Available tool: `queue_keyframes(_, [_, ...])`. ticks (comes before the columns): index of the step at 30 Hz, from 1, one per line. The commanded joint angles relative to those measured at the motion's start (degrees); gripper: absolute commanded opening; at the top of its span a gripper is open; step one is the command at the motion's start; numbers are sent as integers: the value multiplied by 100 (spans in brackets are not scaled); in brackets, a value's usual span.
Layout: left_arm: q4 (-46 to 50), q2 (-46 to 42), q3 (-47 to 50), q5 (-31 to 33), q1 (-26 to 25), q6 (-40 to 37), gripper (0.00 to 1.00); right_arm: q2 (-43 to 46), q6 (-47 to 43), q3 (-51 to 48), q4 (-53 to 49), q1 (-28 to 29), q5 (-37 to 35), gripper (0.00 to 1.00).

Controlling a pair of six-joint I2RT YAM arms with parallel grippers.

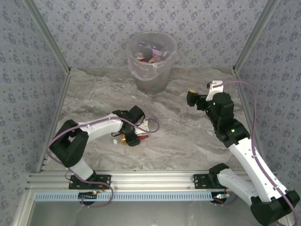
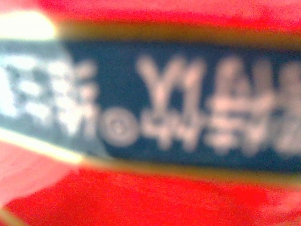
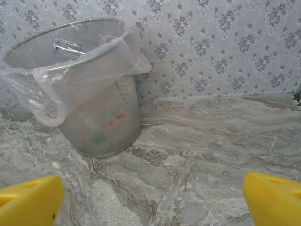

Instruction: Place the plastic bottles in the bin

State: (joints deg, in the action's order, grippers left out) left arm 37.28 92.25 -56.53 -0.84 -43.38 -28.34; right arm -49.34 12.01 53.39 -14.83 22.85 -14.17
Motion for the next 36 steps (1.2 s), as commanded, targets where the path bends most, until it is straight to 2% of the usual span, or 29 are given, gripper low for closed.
queue_keyframes(1, [0,-365,-321,-165,75,258,55,-40,-41,-52,67,-35,-60,100])
queue_keyframes(7, [-272,-688,-714,-658,297,998,52,-210,-52,-65,170,-36,113,100])
queue_keyframes(12, [-924,-878,-1001,-655,317,1777,54,-309,111,-177,409,-41,176,100])
queue_keyframes(19, [-2019,-869,-1366,-439,336,2539,52,-412,284,-333,858,-38,364,100])
queue_keyframes(25, [-2383,-731,-2117,119,369,2731,51,-410,319,-316,907,-37,389,100])
queue_keyframes(36, [-3262,-137,-3796,421,435,2293,52,-302,434,-293,930,-40,432,100])
